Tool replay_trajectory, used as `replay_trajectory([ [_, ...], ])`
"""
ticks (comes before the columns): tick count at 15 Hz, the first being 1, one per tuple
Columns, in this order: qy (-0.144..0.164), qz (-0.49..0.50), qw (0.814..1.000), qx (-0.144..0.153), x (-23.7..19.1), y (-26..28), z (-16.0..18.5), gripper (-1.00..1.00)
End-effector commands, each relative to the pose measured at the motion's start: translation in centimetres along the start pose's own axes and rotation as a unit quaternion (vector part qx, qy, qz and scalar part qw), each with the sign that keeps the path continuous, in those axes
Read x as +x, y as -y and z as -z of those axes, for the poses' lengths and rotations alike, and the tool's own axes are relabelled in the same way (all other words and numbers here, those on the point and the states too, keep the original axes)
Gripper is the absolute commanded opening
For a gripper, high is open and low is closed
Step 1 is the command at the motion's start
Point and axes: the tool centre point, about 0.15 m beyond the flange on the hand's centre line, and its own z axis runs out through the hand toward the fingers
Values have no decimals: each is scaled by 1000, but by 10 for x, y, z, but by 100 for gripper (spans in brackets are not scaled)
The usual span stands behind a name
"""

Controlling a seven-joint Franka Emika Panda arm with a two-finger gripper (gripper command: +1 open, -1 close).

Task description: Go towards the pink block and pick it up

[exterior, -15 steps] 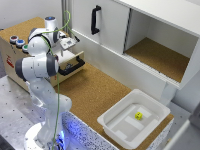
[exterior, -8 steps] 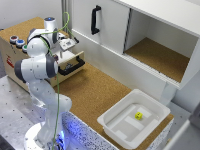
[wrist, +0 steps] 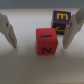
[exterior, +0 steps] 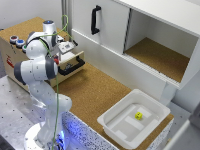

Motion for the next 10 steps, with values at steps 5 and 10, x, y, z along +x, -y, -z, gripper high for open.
replay_trajectory([
  [5, -43, 4, 998, -37, -1, -3, -18, -100],
  [10, -38, -9, 998, -49, 0, -16, -11, -100],
])
